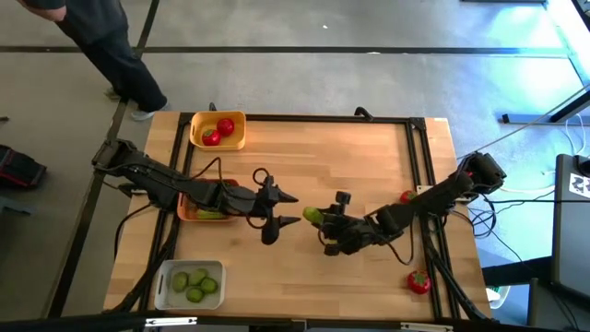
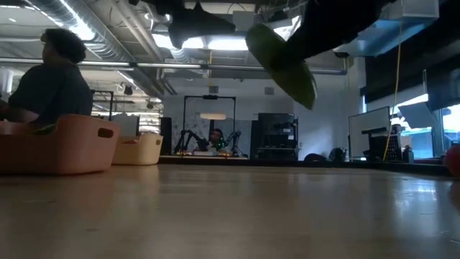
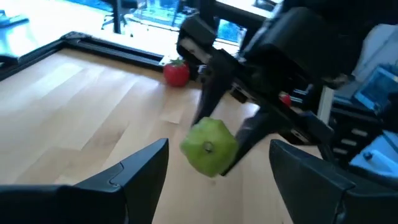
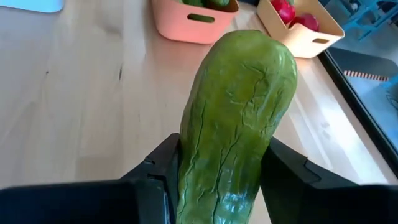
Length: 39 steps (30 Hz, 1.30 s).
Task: Sort produce into baskets
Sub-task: Put the cucumber into the orange bin
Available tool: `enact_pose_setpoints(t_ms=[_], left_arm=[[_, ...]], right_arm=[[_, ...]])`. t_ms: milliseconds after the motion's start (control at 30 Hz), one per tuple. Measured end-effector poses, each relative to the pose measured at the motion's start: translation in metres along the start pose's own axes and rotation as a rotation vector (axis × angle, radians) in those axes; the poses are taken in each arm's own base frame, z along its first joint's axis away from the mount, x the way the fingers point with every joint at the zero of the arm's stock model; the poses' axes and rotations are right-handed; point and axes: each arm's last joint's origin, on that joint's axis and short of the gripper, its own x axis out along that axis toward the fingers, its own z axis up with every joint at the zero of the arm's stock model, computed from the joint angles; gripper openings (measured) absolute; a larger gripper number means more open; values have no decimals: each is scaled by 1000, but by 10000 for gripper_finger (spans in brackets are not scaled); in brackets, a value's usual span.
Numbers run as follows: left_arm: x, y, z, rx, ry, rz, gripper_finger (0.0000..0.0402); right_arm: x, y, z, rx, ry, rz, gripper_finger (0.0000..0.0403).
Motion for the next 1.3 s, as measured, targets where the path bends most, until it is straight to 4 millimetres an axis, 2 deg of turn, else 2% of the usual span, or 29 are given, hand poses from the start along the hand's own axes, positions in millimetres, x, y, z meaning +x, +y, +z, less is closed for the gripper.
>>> enact_pose_setpoints(t_ms=[167,433,567,867,1167,1300], left_arm=[[14,3,-3,-76,-29,-9,274],[39,5,-20,-151,-41,-33,274],[38,5,-19,-142,-45,-32,261],[37,4,-19,-120,-36,-55,154],[35,1,-19,-71,-24,-69,152],[24,0,-14,-32,6,-65,152]], right_arm=[[1,0,5,-36,-42,7,153],[0,0,9,-62,-70,10,153],[0,1,9,-61,-72,10,153],[0,1,10,-51,-82,12,176],[0,1,11,-16,-89,20,235],[-9,4,11,-30,-86,60,252]])
